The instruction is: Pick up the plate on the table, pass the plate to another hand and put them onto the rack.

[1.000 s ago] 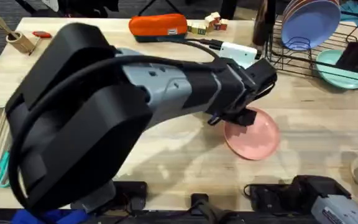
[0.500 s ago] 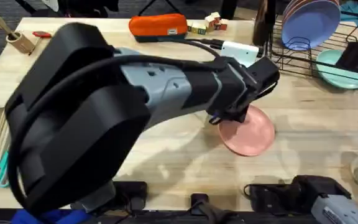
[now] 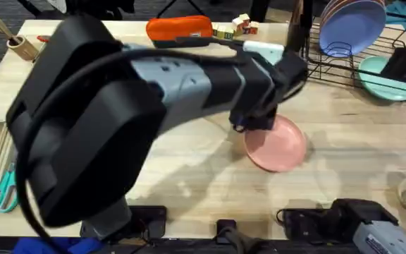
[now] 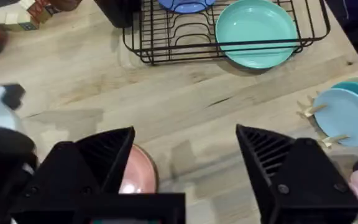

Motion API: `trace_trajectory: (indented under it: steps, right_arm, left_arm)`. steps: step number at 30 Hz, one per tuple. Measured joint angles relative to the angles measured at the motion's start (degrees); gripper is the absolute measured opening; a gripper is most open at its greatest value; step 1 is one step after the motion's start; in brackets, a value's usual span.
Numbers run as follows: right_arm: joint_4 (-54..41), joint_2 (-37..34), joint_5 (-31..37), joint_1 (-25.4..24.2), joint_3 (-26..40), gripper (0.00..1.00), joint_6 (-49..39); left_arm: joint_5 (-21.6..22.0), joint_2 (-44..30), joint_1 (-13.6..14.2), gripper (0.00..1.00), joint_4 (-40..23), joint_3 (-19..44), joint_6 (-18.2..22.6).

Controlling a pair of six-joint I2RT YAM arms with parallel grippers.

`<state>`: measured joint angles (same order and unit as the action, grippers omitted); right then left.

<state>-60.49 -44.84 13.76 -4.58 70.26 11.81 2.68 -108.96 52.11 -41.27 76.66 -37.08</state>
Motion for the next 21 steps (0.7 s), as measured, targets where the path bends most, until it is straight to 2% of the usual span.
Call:
trace_trajectory:
  steps: [4,8,14,21]
  right_arm:
    - [0.0,0.0,0.0,0.0,0.0,0.994,0.0]
    - [0.0,0.0,0.0,0.0,0.0,0.994,0.0]
    - [0.0,0.0,0.0,0.0,0.0,0.994,0.0]
    - [0.0,0.0,0.0,0.0,0.0,0.994,0.0]
  left_arm:
    - [0.1,-1.0,-4.0,0.041,-3.2,3.1,1.1]
    - [0.3,-1.3,-7.8,0.041,-6.4,6.9,4.0]
    - [1.2,-1.3,-11.6,0.041,-10.1,12.9,8.0]
    - [1.7,-1.3,-15.6,0.041,-14.1,20.3,9.8]
